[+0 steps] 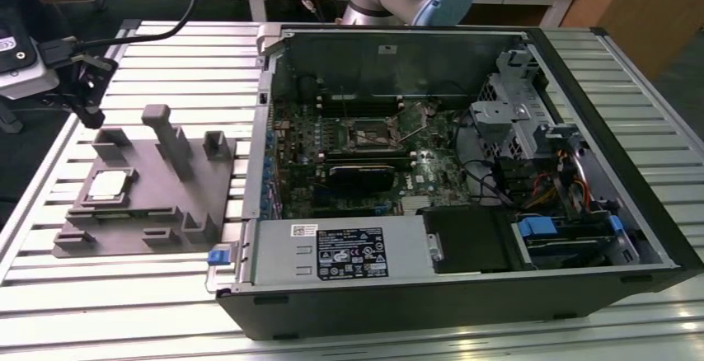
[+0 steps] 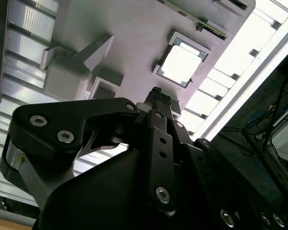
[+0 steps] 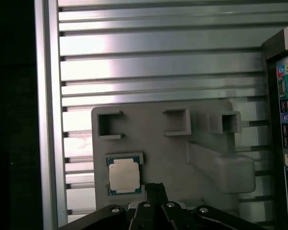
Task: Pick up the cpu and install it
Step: 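Pick up the cpu and move it towards the insertion slot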
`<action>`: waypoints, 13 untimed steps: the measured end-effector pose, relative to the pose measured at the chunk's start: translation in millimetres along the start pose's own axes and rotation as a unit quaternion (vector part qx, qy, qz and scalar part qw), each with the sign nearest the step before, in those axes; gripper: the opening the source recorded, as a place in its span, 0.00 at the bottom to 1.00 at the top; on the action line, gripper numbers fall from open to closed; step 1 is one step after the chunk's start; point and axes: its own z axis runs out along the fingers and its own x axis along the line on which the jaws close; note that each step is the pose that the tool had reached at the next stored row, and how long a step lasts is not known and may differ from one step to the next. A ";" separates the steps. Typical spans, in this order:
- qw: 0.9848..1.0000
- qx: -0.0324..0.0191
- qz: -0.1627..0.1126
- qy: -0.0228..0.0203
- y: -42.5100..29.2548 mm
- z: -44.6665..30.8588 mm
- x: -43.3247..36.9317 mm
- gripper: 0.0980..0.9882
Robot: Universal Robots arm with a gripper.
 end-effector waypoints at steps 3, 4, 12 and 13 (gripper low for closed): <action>1.000 0.000 0.000 0.000 -0.2 0.6 2.6 0.01; 1.000 0.000 0.000 0.000 -0.4 1.1 3.4 0.01; 1.000 0.000 0.000 0.000 -3.0 9.0 9.3 0.01; 1.000 0.000 0.000 0.000 -3.5 10.0 10.4 0.01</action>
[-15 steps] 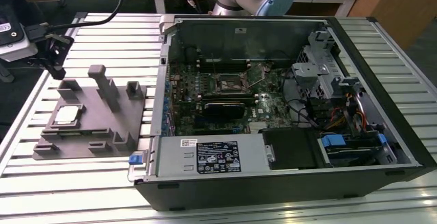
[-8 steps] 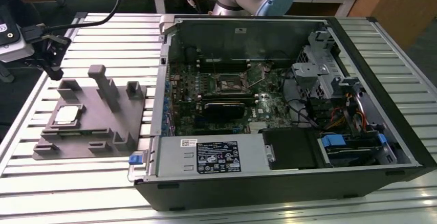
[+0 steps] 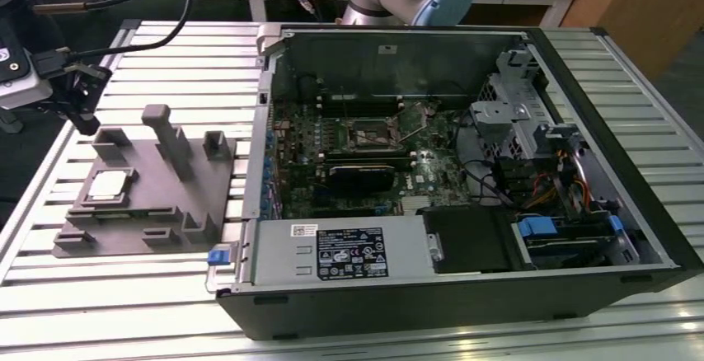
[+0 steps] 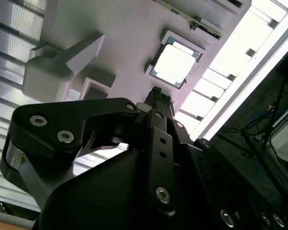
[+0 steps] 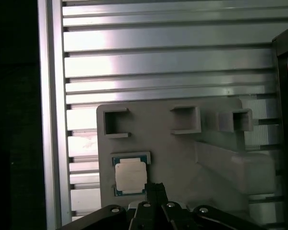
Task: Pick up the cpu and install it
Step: 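Pick up the cpu and move it towards the insertion slot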
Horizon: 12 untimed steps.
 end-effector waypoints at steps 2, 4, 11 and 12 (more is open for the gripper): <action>1.000 0.000 0.000 0.000 -1.1 2.4 1.5 0.01; 1.000 0.000 0.000 0.000 -2.2 5.4 2.6 0.01; 1.000 0.000 0.000 0.000 -5.0 16.7 6.5 0.01; 1.000 0.000 0.000 0.000 -5.2 18.1 7.2 0.01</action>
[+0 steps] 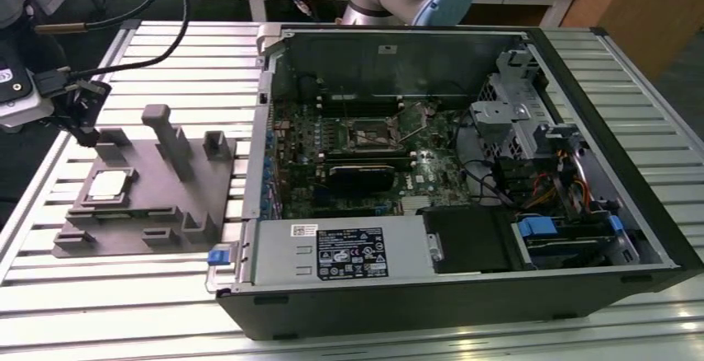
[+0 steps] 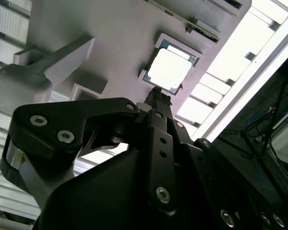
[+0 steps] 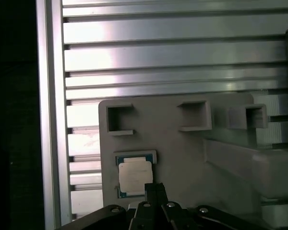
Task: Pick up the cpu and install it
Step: 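Pick up the cpu and move it towards the insertion slot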
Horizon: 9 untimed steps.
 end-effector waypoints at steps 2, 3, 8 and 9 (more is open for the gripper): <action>1.000 0.000 0.000 0.000 -0.5 2.9 1.3 0.01; 1.000 0.000 0.000 0.000 -0.8 4.3 2.0 0.01; 1.000 0.000 0.000 0.000 -2.0 11.4 5.9 0.01; 1.000 0.000 0.000 0.000 -2.2 12.9 6.7 0.01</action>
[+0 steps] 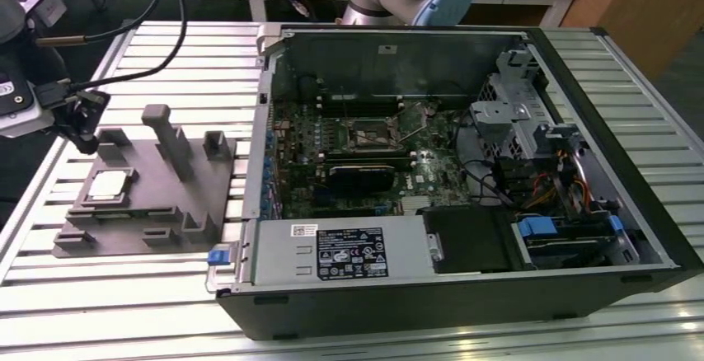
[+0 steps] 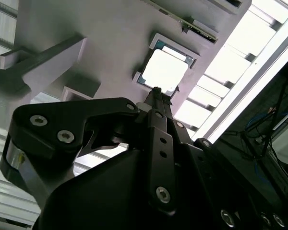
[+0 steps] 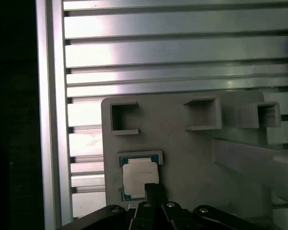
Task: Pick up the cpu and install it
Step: 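Pick up the cpu and move it towards the insertion slot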
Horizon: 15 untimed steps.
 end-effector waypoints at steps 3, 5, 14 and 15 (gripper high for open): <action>1.000 0.000 0.000 0.000 -0.8 4.8 2.3 0.01; 1.000 0.000 0.000 0.000 -1.3 7.8 3.8 0.01; 1.000 0.000 0.000 0.000 -4.1 23.3 8.3 0.01; 1.000 0.000 0.000 0.000 -4.7 24.9 8.5 0.01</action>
